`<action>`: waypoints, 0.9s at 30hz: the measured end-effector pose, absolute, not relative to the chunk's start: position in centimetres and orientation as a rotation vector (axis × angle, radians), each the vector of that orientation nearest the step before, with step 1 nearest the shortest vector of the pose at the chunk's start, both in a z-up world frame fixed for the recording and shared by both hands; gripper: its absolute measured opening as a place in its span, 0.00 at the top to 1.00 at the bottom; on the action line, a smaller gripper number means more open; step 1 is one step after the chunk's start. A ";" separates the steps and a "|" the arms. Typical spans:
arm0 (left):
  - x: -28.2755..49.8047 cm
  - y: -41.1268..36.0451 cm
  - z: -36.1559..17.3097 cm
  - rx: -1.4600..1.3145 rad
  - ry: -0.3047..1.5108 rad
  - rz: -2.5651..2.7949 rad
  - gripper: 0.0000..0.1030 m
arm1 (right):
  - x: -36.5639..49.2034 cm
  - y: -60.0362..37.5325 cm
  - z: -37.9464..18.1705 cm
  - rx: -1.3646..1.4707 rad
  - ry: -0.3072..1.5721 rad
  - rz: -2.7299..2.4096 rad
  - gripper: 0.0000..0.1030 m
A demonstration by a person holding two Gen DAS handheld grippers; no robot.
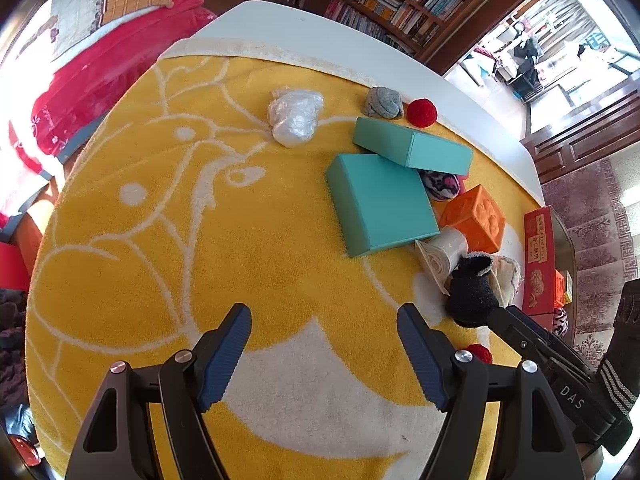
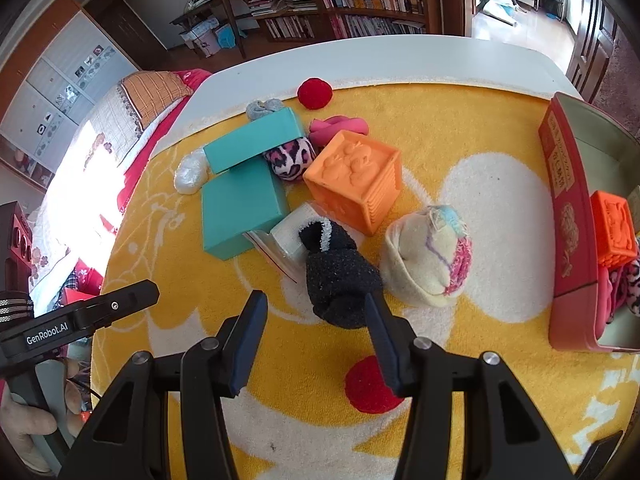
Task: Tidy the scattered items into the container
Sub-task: 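Withdraw both tools from the tin and move the right tool over the black sock, then grasp the clear plastic bag bundle with the left tool while the right tool grasps the black sock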
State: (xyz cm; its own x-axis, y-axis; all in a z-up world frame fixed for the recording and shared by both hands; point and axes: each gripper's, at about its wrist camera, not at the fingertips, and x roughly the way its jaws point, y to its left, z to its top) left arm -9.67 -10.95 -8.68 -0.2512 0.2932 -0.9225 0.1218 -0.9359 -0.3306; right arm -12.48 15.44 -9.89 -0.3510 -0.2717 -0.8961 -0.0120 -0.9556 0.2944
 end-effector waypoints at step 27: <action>-23.9 -14.0 -12.9 -1.832 -0.409 2.439 0.25 | -14.6 15.5 -12.1 1.781 -0.308 -2.495 0.46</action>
